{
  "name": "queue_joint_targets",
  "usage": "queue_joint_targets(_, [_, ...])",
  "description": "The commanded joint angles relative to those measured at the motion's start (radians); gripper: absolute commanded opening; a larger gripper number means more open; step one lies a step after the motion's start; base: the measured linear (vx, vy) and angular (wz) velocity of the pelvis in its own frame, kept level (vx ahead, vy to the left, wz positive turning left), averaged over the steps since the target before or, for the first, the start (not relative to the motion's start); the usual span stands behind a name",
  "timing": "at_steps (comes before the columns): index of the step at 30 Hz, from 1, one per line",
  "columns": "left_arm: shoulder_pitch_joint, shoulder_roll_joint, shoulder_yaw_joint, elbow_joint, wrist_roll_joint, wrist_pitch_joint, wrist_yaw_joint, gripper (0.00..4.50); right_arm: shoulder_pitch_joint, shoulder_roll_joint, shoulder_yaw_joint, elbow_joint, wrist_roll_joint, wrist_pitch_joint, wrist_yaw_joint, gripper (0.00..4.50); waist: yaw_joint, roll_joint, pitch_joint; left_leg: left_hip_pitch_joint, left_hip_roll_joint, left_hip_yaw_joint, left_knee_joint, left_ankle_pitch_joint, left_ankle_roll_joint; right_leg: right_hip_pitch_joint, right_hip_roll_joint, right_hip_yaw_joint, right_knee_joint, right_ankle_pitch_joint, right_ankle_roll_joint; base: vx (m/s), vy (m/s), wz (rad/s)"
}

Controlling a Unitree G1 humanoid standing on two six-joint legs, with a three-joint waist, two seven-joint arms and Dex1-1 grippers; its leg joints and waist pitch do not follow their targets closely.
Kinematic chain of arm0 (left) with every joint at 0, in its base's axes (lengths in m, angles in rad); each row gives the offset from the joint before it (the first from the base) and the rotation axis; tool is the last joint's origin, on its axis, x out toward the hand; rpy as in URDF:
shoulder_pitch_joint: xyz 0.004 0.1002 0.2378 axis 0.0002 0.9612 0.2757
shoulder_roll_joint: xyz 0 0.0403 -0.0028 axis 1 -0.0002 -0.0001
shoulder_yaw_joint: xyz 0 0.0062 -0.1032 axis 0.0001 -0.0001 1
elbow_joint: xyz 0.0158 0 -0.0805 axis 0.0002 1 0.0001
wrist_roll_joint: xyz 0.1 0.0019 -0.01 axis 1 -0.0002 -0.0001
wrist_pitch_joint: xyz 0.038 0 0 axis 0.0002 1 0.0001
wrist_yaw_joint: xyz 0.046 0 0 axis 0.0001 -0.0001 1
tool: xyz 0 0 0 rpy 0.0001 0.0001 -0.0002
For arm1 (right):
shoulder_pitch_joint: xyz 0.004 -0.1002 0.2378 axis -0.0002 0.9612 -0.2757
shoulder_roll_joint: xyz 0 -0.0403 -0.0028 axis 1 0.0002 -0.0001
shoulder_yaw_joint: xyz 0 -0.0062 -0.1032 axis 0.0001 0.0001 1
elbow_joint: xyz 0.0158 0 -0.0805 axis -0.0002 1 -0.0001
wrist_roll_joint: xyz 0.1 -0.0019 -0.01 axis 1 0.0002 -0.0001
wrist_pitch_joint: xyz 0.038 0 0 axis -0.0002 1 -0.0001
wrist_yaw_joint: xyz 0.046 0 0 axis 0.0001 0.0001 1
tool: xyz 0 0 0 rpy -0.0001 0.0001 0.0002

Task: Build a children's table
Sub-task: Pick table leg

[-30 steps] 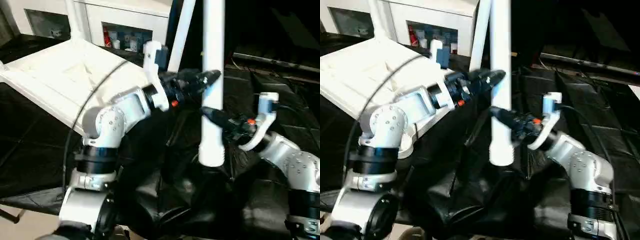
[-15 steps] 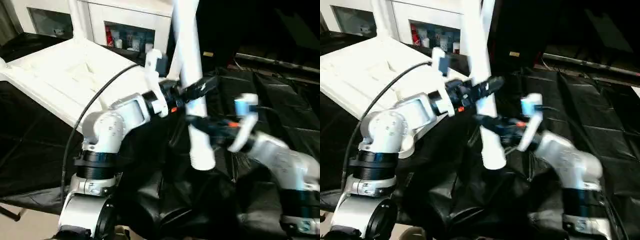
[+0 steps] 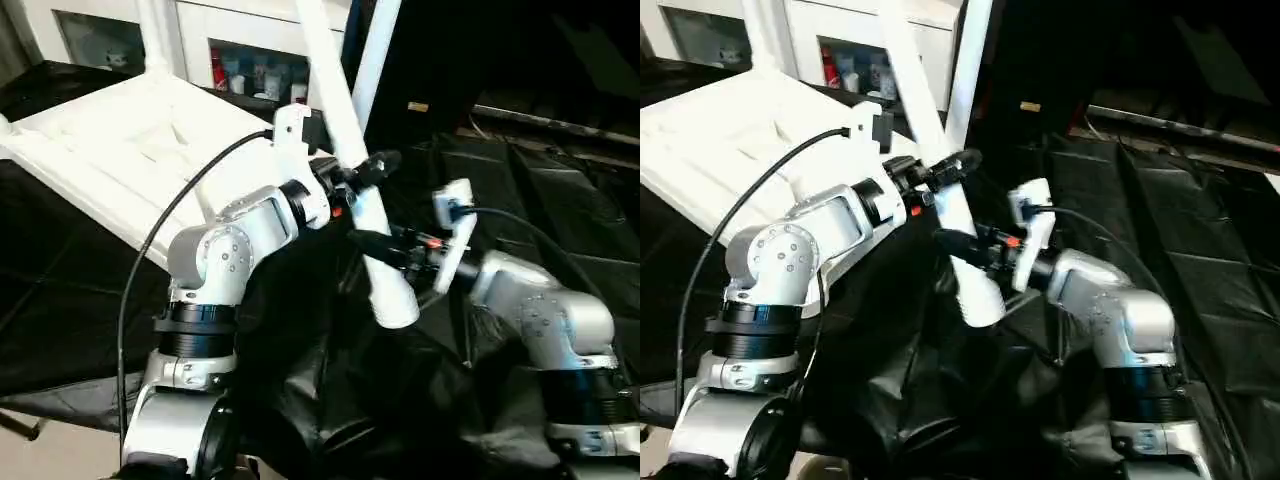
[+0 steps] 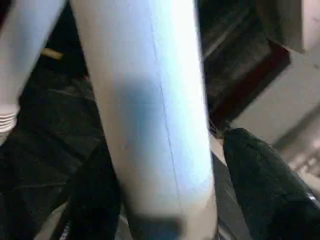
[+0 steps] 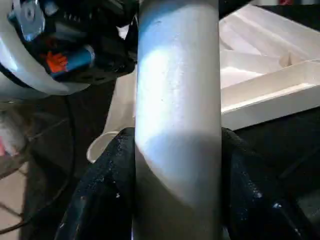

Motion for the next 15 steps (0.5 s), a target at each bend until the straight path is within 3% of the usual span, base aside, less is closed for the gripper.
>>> queue_joint_targets(1, [-0.034,-0.018,0.015,0.014,0.011,-0.007,0.048,2.79,-0.023,0.012,0.029,-0.027,-0.044,-0.031,-0.049,1.83,-0.003,-0.007,-0.071,0.024,0.075,-0.040,-0.077,-0.070,-0.012,0.051,-0.105,0.072,-0.087,-0.162,-0.141,0.000,0.000,0.00])
queue_joint_targets(5, [-0.034,-0.020,0.017,0.016,0.011,-0.016,0.058,2.57,-0.031,0.019,0.037,-0.025,-0.054,-0.041,-0.063,1.83,-0.004,-0.004,-0.070,0.025,0.077,-0.042,-0.079,-0.073,-0.017,0.051,-0.104,0.073,-0.086,-0.152,-0.132,0.000,0.000,0.00])
queue_joint_targets(12, [-0.040,-0.006,0.021,0.021,0.016,-0.033,0.049,2.00,-0.044,0.030,0.037,-0.017,-0.065,-0.061,-0.080,1.83,-0.002,-0.005,-0.071,0.025,0.076,-0.039,-0.078,-0.052,-0.008,0.052,-0.105,0.074,-0.080,-0.100,-0.148,0.000,0.000,0.00])
queue_joint_targets(13, [-0.042,0.001,0.018,0.022,0.017,-0.036,0.038,1.90,-0.045,0.031,0.035,-0.013,-0.063,-0.059,-0.081,2.39,-0.002,-0.004,-0.071,0.027,0.077,-0.040,-0.078,-0.055,-0.009,0.052,-0.104,0.074,-0.080,-0.101,-0.148,0.000,0.000,0.00])
queue_joint_targets(15, [-0.047,0.016,0.013,0.023,0.015,-0.039,0.011,1.85,-0.046,0.027,0.030,-0.011,-0.051,-0.047,-0.072,2.61,-0.002,-0.003,-0.072,0.027,0.076,-0.039,-0.078,-0.056,-0.010,0.052,-0.104,0.074,-0.080,-0.101,-0.146,0.000,0.000,0.00])
